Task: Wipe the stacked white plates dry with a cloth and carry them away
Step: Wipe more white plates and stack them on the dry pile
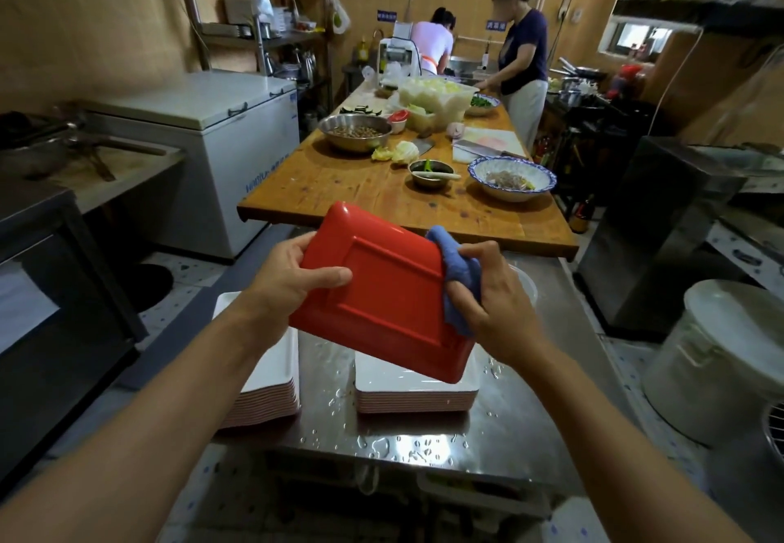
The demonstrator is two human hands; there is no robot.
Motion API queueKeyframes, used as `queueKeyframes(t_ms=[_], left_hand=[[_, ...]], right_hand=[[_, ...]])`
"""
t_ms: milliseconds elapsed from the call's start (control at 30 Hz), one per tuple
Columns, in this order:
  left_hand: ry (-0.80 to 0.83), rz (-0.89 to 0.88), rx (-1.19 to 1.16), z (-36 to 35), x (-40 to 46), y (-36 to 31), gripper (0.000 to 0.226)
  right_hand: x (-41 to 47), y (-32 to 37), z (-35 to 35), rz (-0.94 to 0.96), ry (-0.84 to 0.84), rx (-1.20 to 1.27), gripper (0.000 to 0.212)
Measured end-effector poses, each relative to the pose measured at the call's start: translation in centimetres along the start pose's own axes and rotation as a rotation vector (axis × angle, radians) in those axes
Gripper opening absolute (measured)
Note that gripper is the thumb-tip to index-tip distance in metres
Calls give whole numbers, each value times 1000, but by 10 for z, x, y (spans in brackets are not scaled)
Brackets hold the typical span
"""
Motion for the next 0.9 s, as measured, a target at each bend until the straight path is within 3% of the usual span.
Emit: queueKeyframes(t_ms=[67,233,367,533,633,733,900], left_hand=[[-30,49,-33,2,-1,5,59],[-162,171,-111,4,3,23,21],[-268,270,-222,8,5,36,16],[-354,347,-319,5,2,51,12],[-382,360,-375,-4,-5,61,19],[-397,347,-447,-14,-11,68,29],[-452,255,-457,-5,-18,68,19]], right_hand=[[-3,-9,-2,-48,28,88,33],[-8,-7,-6,-58,31,142,43],[-34,-10,-16,-34,63,158,47],[-53,3,-33,38,-22,26,44],[-54,28,-50,116,-52,-132,43],[-53,61,-69,167,-43,-138,46],[-34,89,-88,108,43,-85,56]])
Point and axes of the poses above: each hand's wrist, its own x-axis towards the middle knuckle, its own z-axis out of the back of the hand, y = z × x, the point moved 6 cm from there along x, towards the middle knuckle, and after that the axes turned 6 degrees about -x, right-handed, at the moved point
